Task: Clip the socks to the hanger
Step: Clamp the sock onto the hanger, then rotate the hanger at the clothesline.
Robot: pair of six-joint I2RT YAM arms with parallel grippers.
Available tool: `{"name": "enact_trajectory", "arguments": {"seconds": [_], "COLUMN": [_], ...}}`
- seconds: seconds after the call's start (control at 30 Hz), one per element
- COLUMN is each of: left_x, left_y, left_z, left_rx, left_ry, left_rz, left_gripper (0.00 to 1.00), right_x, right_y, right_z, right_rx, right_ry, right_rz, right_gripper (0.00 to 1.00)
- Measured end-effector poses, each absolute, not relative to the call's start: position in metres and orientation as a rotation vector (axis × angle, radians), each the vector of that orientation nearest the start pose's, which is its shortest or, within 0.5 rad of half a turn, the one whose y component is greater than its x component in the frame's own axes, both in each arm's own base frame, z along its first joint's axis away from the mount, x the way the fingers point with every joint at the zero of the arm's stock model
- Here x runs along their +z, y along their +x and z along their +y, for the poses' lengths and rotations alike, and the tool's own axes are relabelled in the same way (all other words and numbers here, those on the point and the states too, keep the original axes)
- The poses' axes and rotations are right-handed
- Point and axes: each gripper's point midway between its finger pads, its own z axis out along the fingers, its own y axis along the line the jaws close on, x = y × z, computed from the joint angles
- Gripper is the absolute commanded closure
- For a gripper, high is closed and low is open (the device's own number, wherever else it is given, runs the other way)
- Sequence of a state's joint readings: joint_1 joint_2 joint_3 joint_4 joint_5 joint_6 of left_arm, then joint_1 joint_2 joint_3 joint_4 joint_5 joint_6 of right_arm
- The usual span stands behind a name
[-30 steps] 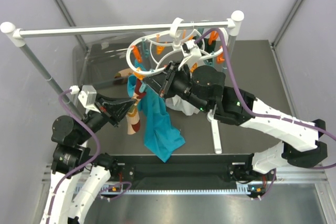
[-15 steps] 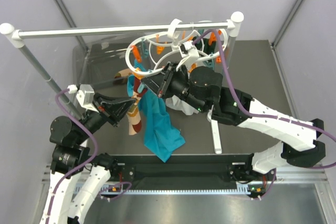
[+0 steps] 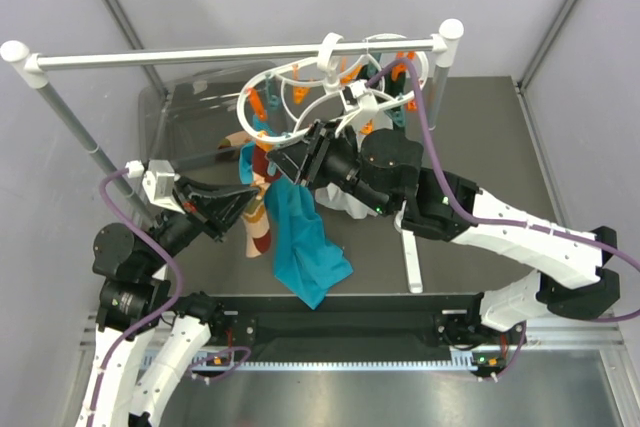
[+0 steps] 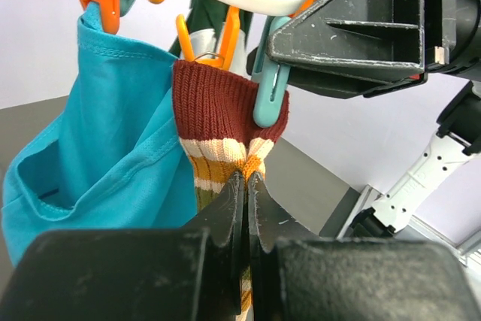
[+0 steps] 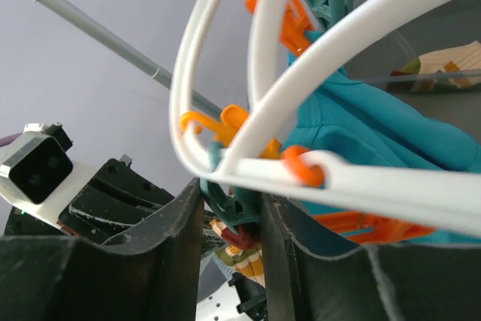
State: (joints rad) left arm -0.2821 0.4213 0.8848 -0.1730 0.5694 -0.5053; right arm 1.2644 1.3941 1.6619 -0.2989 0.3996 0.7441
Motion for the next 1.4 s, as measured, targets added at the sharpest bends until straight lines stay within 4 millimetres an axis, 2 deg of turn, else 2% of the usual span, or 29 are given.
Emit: {"name": "enact_trajectory", "arguments": {"seconds": [0.1, 0.13, 0.17, 0.2, 0.27, 0.3, 0.43, 0.53, 0.57, 0.77, 0.93, 1.07, 1.23, 1.33, 1.4], "left_x": [0.411, 0.411, 0.412, 0.412, 0.412, 0.413, 0.415, 0.412, 0.41, 0.398, 0.403, 0.405, 0.405, 0.39, 0.38], "left_y": [0.144, 0.143, 0.142, 0.142, 0.14, 0.14, 0.137, 0.137, 0.137, 0.134, 0.126, 0.123, 0.146, 0.159, 0.16], "left_z": [-0.16, -0.16, -0.161, -0.162, -0.164, -0.165, -0.167, -0.168, -0.168, -0.176, -0.178, -0.18, -0.185, -0.189, -0.192], "left_rx": [-1.038, -1.043, -1.047, -1.05, -1.063, -1.067, -1.082, -1.099, -1.105, -1.211, -1.287, -1.33, -1.314, -1.32, -1.344], "left_ry": [0.371, 0.376, 0.38, 0.386, 0.404, 0.41, 0.424, 0.418, 0.415, 0.389, 0.363, 0.353, 0.32, 0.295, 0.286], "left_rz": [1.351, 1.349, 1.348, 1.345, 1.343, 1.342, 1.329, 1.338, 1.345, 1.401, 1.406, 1.429, 1.542, 1.622, 1.652], "left_gripper": [1.0, 0.97, 0.91, 0.76, 0.62, 0.52, 0.28, 0.27, 0.28, 0.4, 0.44, 0.53, 0.52, 0.51, 0.5], "right_x": [0.458, 0.457, 0.455, 0.453, 0.45, 0.449, 0.443, 0.443, 0.444, 0.455, 0.453, 0.446, 0.437, 0.433, 0.434], "right_y": [0.172, 0.172, 0.171, 0.171, 0.17, 0.17, 0.167, 0.164, 0.162, 0.152, 0.146, 0.143, 0.146, 0.147, 0.148], "right_z": [0.407, 0.406, 0.405, 0.405, 0.403, 0.402, 0.393, 0.382, 0.377, 0.345, 0.32, 0.309, 0.303, 0.298, 0.295], "right_rx": [1.218, 1.218, 1.214, 1.211, 1.206, 1.202, 1.18, 1.167, 1.164, 1.147, 1.117, 1.091, 1.036, 1.007, 0.998], "right_ry": [-0.119, -0.12, -0.123, -0.128, -0.134, -0.137, -0.155, -0.174, -0.18, -0.221, -0.253, -0.277, -0.302, -0.309, -0.308], "right_rz": [1.74, 1.742, 1.747, 1.751, 1.758, 1.761, 1.774, 1.771, 1.767, 1.74, 1.731, 1.735, 1.74, 1.742, 1.737], "right_gripper": [0.61, 0.59, 0.58, 0.54, 0.51, 0.48, 0.37, 0.25, 0.18, 0.0, 0.0, 0.0, 0.0, 0.0, 0.0]}}
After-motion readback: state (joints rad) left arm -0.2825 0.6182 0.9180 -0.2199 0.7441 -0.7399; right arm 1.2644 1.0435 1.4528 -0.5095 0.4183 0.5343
